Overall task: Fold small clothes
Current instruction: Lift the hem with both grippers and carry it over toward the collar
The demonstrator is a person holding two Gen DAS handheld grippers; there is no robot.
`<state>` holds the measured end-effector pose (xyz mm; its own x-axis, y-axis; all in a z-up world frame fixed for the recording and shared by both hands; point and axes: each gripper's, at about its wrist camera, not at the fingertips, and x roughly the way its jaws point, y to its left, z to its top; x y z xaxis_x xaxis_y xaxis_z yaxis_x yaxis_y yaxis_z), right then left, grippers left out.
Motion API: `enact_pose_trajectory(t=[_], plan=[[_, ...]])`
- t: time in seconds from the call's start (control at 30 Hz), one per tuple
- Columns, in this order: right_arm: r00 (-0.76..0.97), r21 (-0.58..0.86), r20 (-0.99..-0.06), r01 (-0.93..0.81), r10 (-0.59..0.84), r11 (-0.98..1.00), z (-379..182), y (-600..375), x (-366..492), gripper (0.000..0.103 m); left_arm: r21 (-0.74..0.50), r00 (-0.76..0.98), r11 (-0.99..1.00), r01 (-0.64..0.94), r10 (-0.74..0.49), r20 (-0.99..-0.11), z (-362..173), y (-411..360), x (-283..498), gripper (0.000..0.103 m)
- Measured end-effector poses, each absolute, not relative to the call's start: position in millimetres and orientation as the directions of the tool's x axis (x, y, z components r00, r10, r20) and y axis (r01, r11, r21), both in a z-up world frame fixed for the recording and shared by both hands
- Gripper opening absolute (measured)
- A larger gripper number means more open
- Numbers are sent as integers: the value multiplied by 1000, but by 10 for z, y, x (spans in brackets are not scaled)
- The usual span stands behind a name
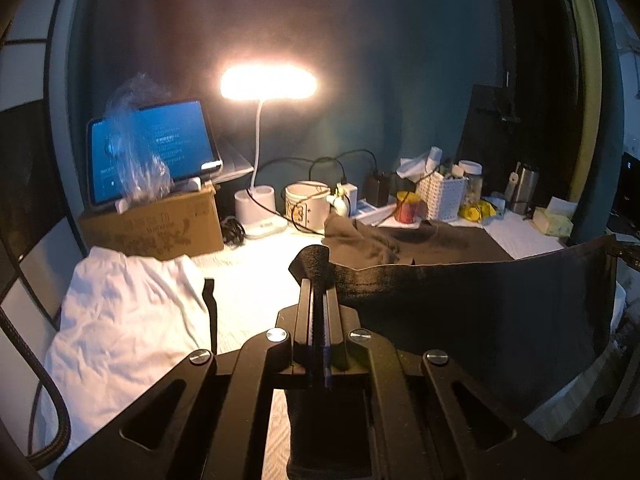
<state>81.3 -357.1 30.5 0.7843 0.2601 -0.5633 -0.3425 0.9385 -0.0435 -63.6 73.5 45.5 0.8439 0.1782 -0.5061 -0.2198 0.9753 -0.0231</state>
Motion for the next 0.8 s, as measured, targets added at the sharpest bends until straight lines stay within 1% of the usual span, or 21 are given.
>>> enact_pose_trajectory(t=[0.53, 0.8], plan=[[801, -39, -512, -381, 309, 924, 558, -3400, 1441, 7, 21, 871, 974, -227, 213, -443, 753, 773, -38, 2], [817, -50, -469, -403, 335, 914, 721, -3330, 1763, 7, 36, 876, 966, -256, 247, -414, 843, 900, 204, 2]])
